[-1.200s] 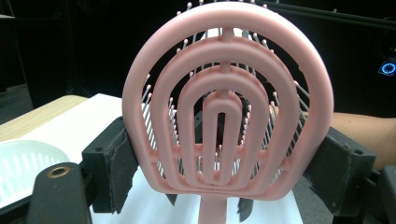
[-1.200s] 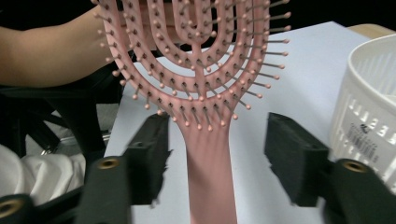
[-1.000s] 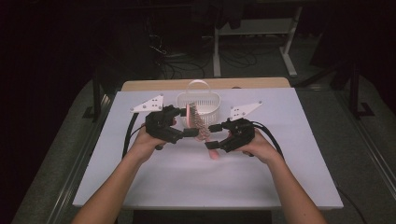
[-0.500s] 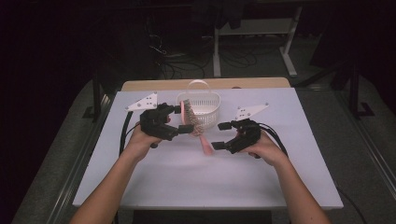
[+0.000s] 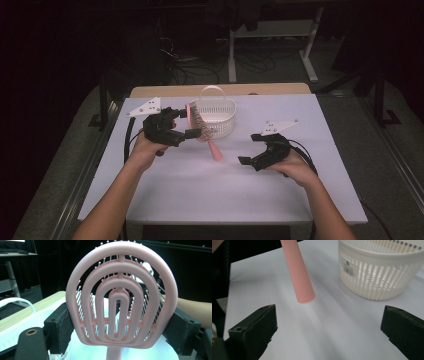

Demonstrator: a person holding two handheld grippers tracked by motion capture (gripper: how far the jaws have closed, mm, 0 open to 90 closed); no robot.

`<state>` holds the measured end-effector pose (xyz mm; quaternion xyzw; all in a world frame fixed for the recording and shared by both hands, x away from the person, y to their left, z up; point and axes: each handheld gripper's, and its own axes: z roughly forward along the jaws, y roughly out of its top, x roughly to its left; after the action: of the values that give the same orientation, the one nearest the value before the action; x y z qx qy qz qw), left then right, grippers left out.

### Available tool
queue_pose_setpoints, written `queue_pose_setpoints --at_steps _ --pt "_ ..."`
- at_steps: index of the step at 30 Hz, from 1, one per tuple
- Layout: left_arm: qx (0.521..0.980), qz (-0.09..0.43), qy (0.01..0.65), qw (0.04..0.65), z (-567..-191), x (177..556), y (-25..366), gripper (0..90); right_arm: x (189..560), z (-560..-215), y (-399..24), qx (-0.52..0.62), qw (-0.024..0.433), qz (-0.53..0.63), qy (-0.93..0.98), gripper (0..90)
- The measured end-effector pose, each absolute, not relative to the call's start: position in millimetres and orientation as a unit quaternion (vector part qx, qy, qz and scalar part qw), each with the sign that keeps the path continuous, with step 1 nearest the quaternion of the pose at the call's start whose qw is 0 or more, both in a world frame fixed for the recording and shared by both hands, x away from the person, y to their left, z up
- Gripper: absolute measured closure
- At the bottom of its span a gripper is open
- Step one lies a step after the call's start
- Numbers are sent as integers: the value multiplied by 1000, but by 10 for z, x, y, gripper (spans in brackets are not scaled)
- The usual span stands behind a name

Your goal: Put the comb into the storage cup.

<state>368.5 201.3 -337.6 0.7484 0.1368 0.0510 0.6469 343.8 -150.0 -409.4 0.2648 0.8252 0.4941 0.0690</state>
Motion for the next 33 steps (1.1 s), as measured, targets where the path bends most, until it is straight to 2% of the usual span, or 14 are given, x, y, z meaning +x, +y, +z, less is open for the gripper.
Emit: queue_pose_setpoints --at_steps 18,33 --pt "736 70 153 656 -3231 3723 2143 197 3058 -4421 -1839 333 109 482 803 1" --pt "727 88 155 663 -3016 3846 2170 197 2932 -4545 -1958 345 108 467 807 1"
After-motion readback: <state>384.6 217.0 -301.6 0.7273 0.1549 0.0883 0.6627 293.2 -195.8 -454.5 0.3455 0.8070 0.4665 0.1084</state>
